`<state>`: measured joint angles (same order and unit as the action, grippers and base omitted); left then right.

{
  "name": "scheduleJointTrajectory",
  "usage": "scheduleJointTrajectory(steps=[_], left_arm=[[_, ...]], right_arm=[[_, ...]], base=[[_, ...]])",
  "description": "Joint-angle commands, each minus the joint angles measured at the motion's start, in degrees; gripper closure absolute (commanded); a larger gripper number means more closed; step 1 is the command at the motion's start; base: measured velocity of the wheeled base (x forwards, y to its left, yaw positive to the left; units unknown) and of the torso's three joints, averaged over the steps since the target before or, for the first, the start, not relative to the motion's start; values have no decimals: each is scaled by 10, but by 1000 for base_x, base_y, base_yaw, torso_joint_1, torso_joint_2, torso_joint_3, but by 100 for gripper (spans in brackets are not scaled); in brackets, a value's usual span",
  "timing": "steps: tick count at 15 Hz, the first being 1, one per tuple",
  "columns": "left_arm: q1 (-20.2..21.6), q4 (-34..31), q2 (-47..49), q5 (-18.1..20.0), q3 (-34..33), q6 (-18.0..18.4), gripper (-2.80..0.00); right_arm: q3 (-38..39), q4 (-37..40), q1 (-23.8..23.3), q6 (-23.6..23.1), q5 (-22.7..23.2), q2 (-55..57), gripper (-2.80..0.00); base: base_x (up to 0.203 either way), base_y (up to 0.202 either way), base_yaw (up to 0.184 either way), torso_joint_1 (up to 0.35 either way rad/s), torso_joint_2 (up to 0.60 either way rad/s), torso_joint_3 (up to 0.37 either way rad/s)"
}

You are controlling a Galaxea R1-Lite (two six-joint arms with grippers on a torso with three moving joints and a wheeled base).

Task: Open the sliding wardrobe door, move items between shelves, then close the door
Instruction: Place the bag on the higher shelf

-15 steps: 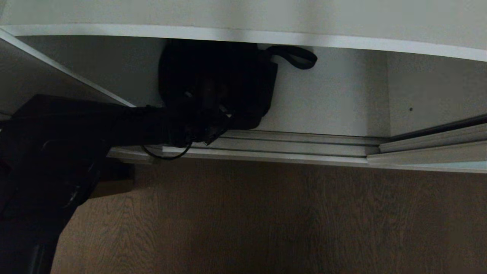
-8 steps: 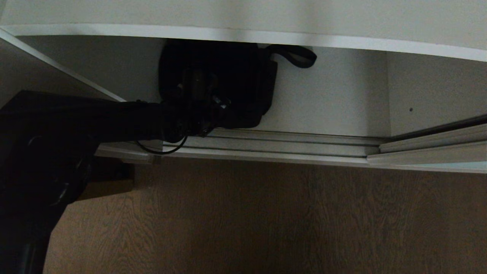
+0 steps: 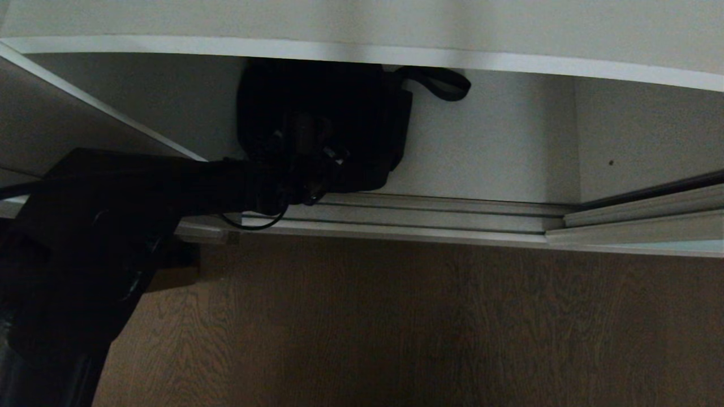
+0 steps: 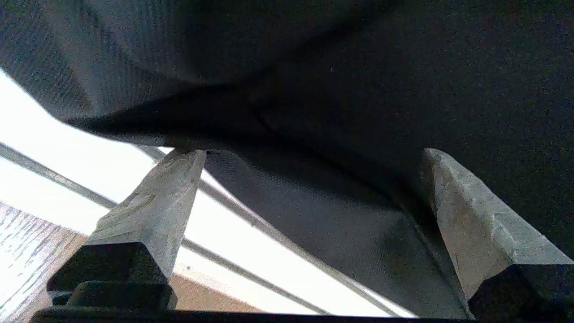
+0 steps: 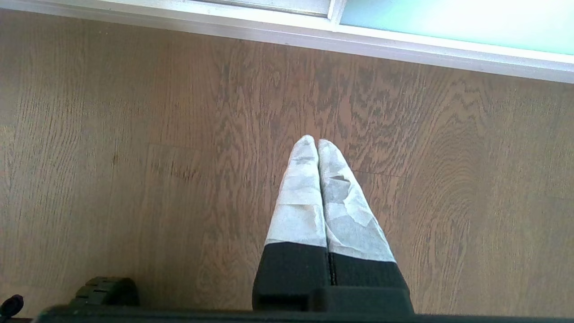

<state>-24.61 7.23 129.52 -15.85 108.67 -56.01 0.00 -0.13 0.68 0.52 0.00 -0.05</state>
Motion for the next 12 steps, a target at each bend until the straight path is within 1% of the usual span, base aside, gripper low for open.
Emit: scheduleJointTrajectory(steps=[1,4,5,7,9,12], left_arm=[[0,5,18,-1,19,-2,-280],[-1,7,33,0,21,-1,-280],[-1,7,35,1,22,0,0],[-1,26,38,7,21,0,0],[-1,29,39,24,22,1,0],[-2,38,39,26,21,2,0]], right_arm=[[0,0,0,0,0,0,0],[0,0,0,0,0,0,0],[0,0,0,0,0,0,0],[0,0,1,0,0,0,0],[0,0,0,0,0,0,0],[0,0,0,0,0,0,0]], base=[[0,0,0,0,0,0],[0,0,0,0,0,0],[0,0,0,0,0,0],[0,0,0,0,0,0],[0,0,0,0,0,0],[0,0,0,0,0,0]])
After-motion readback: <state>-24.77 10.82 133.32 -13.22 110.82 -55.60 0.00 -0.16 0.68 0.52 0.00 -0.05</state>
